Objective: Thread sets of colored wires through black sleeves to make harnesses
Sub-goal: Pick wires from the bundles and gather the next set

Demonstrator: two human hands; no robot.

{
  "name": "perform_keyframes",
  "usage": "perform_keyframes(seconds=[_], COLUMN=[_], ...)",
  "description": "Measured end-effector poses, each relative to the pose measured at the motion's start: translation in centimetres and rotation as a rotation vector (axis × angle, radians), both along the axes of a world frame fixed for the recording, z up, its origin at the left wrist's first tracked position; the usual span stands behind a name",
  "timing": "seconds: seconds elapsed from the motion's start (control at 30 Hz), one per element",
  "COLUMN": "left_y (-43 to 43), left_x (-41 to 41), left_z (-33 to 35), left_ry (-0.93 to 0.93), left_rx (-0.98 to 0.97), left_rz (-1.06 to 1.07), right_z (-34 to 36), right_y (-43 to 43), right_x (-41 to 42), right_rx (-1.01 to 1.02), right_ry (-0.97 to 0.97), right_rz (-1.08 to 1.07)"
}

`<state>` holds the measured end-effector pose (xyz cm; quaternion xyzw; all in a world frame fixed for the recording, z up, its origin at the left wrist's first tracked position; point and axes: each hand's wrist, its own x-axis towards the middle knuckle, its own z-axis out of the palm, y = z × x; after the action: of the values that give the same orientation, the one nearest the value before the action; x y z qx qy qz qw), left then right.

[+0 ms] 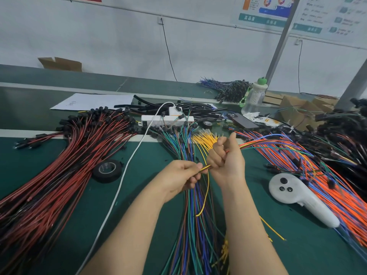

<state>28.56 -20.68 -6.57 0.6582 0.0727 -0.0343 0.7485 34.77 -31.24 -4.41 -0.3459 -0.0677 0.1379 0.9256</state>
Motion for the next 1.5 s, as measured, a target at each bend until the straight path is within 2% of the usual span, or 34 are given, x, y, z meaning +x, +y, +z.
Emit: perform_keyframes(seconds=[0.07, 0.13, 0.27, 0.37, 0.5, 0.63, 0.7, 0.9, 1.1, 1.2, 1.33, 1.5], left_y=[-0.1, -0.4, -0.3, -0.1, -0.4, -0.6, -0.7, 0.1, 0.1, 0.1, -0.7, -1.5], left_x=[0.1, 0.1, 0.1, -0.1, 0.0, 0.1, 0.0, -0.1, 0.1, 0.4, 0.9, 1.3], left_z=[-0.1, -0.2, -0.2, 0.0, 0.0, -0.2, -0.2, 0.1, -0.3, -0.4, 0.3, 0.4], left_ry=[-0.049, -0.091, -0.107, -0.157, -0.284, -0.405, -0.441, -0.388, -0.217, -0.133, -0.098, -0.121], left_rx=[0.167, 0.247, 0.091, 0.081, 0.286, 0.621, 0.649, 0.333, 0.060, -0.098, -0.516, -0.579], left_rz=[0.040, 0.079, 0.141, 0.065, 0.057, 0.146, 0.174, 0.096, 0.071, 0.185, 0.278, 0.417], right_z=[-0.2, -0.3, -0.3, -0.3, -0.2, -0.3, -0.4, -0.5, -0.7, -0.5, -0.6, -1.1], right_y=[-0.2, -0.2, -0.3, -0.4, -0.4, -0.5, -0.7, -0.8, -0.1, 0.1, 1.8, 3.4], right_x=[0.2, 0.3, 0.4, 0.4, 0.4, 0.5, 0.6, 0.8, 0.5, 0.4, -0.4, -1.0], right_rx=[-0.106, -0.173, -0.087, 0.035, 0.149, 0.220, 0.262, 0.338, 0.248, 0.245, 0.181, 0.106], right_ry=[-0.019, -0.032, -0.009, 0.025, 0.068, 0.121, 0.137, 0.178, 0.156, 0.149, 0.107, 0.094], right_rz=[0.000, -0.018, -0.116, -0.189, -0.214, -0.193, -0.154, 0.055, 0.056, 0.020, 0.052, 0.088])
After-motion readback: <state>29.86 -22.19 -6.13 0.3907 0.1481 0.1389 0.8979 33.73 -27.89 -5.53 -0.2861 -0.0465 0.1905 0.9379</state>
